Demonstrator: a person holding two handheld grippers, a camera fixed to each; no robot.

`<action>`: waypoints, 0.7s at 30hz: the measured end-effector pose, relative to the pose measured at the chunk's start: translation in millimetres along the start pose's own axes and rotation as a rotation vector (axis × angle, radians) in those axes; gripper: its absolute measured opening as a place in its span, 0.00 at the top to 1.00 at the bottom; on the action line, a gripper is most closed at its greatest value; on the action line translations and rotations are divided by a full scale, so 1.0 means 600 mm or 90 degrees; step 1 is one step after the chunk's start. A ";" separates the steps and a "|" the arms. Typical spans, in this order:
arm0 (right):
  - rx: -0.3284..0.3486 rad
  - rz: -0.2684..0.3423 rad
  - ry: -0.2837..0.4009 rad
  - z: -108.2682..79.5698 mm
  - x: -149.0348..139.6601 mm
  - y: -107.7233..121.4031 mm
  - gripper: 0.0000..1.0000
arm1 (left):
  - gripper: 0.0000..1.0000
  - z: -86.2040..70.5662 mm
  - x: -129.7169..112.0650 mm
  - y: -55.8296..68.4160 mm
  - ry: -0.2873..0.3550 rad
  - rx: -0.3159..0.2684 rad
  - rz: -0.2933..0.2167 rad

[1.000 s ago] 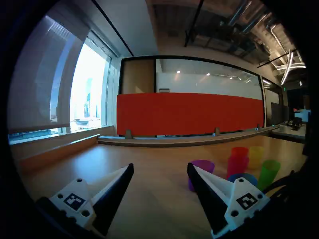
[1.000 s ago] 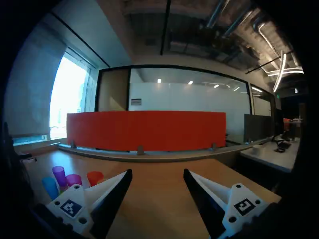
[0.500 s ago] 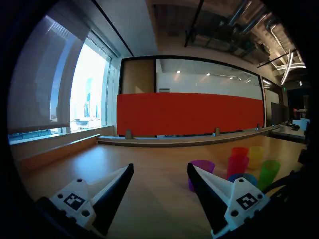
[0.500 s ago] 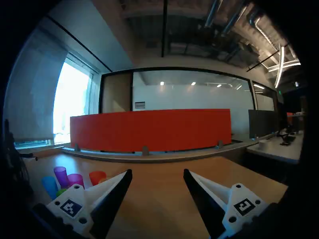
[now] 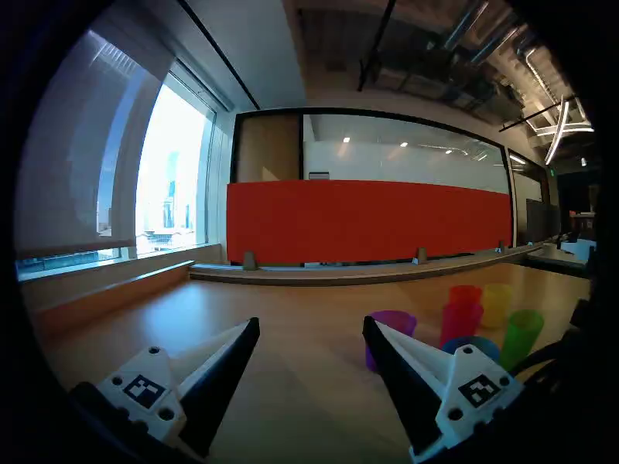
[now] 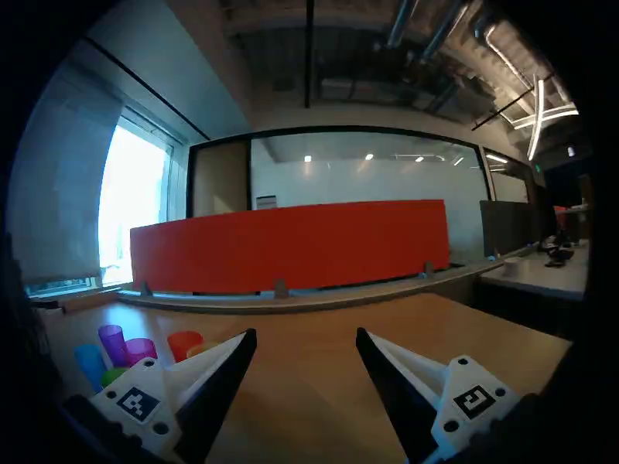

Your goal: Pour water

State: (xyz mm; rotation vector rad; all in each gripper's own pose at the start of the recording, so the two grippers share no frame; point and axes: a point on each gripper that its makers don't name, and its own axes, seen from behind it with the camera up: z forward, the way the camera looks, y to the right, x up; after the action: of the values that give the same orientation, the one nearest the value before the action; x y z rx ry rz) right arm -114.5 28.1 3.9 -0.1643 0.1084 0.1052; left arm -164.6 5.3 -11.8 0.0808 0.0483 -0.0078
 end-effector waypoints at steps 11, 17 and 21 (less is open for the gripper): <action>-0.001 -0.028 -0.001 -0.006 -0.022 -0.009 0.01 | 0.00 0.000 0.000 0.000 0.000 0.000 0.000; -0.005 -0.030 -0.007 -0.007 -0.033 -0.006 0.01 | 0.00 -0.001 0.001 0.000 0.000 0.000 0.000; -0.006 -0.029 -0.008 -0.006 -0.035 -0.005 0.01 | 0.00 -0.001 0.000 0.000 0.000 0.000 0.000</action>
State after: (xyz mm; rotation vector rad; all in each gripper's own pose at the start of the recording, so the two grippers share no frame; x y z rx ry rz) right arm -135.4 22.3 3.1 -0.1758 0.0917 0.0609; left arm -164.4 5.6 -12.1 0.0808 0.0482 -0.0078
